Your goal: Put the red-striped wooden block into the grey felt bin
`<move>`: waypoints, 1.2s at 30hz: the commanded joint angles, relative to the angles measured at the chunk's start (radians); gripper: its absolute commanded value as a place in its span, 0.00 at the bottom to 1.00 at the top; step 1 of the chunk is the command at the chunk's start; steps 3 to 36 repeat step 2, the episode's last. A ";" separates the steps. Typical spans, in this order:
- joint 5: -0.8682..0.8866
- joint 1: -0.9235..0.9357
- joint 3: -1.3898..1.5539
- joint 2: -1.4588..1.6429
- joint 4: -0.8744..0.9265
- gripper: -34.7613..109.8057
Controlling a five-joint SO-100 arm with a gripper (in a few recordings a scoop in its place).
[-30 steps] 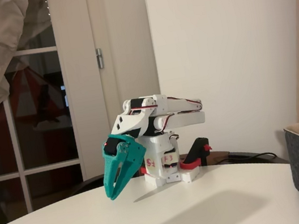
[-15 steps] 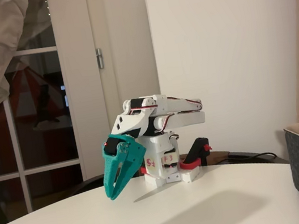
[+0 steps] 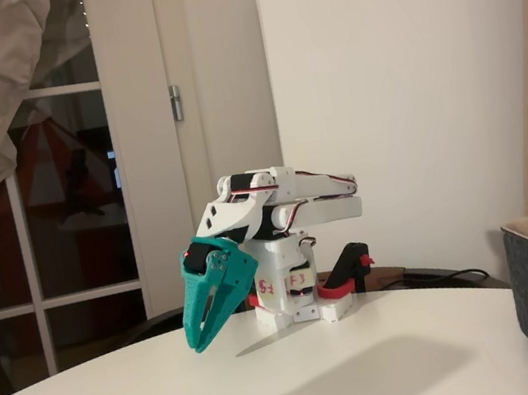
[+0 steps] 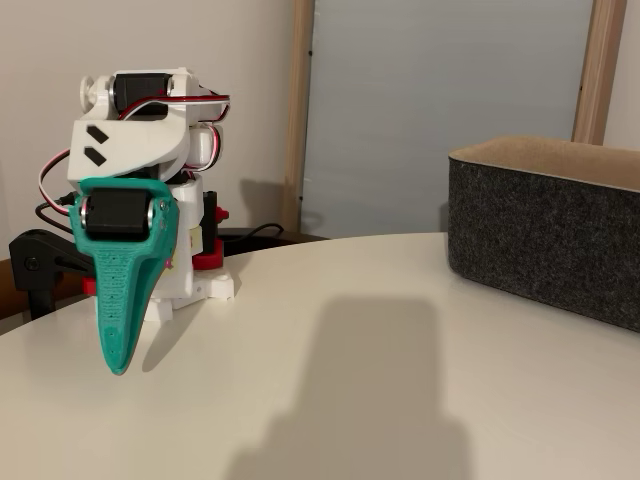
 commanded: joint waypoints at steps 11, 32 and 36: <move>0.006 0.017 0.012 0.028 -0.012 0.24; 0.006 0.017 0.012 0.028 -0.012 0.24; 0.006 0.017 0.012 0.028 -0.012 0.24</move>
